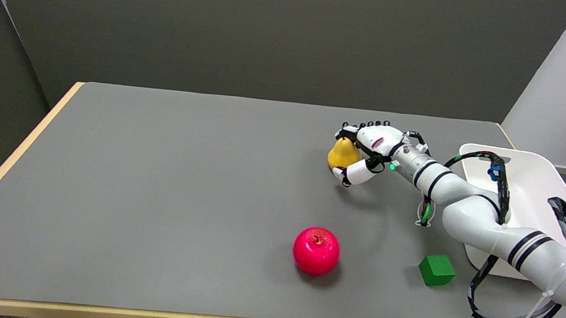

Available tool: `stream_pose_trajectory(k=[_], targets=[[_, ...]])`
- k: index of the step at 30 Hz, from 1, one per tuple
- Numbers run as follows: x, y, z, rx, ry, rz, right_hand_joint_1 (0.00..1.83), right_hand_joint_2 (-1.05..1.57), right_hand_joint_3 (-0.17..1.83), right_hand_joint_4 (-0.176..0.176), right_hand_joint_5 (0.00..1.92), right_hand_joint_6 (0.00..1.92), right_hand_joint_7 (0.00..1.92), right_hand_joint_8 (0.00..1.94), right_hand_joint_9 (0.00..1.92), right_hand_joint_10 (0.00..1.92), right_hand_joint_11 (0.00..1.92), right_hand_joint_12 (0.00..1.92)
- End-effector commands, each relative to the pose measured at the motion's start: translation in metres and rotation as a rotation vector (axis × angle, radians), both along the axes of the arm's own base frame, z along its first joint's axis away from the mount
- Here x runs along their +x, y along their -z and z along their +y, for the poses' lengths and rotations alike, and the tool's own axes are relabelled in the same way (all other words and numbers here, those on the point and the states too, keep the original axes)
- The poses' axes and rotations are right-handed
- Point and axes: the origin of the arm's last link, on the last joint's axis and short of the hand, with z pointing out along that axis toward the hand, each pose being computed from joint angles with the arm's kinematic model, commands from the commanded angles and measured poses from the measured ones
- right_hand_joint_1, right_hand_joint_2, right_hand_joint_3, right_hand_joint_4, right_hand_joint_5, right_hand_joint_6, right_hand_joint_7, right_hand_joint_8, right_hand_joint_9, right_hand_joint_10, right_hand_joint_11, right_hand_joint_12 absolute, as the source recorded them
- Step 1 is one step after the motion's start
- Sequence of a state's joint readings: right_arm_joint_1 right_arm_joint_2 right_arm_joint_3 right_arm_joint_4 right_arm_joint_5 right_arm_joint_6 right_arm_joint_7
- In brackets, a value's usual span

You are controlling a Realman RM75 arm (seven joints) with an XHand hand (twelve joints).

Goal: Pick up the yellow pear.

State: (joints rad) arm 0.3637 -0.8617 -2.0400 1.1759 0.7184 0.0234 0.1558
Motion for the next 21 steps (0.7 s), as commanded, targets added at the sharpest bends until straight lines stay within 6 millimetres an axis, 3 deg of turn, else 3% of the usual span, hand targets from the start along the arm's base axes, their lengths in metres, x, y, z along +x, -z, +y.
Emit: stream_pose_trajectory(k=[1, 8, 13, 16, 21], targets=[[-0.0006, 0.003, -0.0013, 0.01, -0.009, 0.01, 0.59, 0.57, 0.92, 0.021, 0.28, 0.51, 0.46, 0.49, 0.44, 0.99, 0.38, 1.56], [-0.0014, 0.0047, -0.0009, 0.016, -0.011, 0.011, 0.66, 0.58, 0.93, 0.039, 0.3, 0.57, 0.5, 0.57, 0.51, 1.04, 0.4, 1.58], [-0.0007, 0.0058, -0.001, 0.019, -0.016, 0.011, 0.8, 0.59, 0.94, 0.06, 0.34, 0.64, 0.56, 0.65, 0.57, 1.13, 0.44, 1.6], [0.0001, 0.0065, -0.0011, 0.023, -0.02, 0.016, 0.94, 0.62, 0.95, 0.075, 0.4, 0.77, 0.63, 0.77, 0.64, 1.23, 0.48, 1.63], [0.0011, 0.0086, -0.0011, 0.037, -0.025, 0.048, 1.0, 0.66, 0.93, 0.092, 0.49, 1.08, 0.73, 0.98, 0.7, 1.3, 0.52, 1.64]])
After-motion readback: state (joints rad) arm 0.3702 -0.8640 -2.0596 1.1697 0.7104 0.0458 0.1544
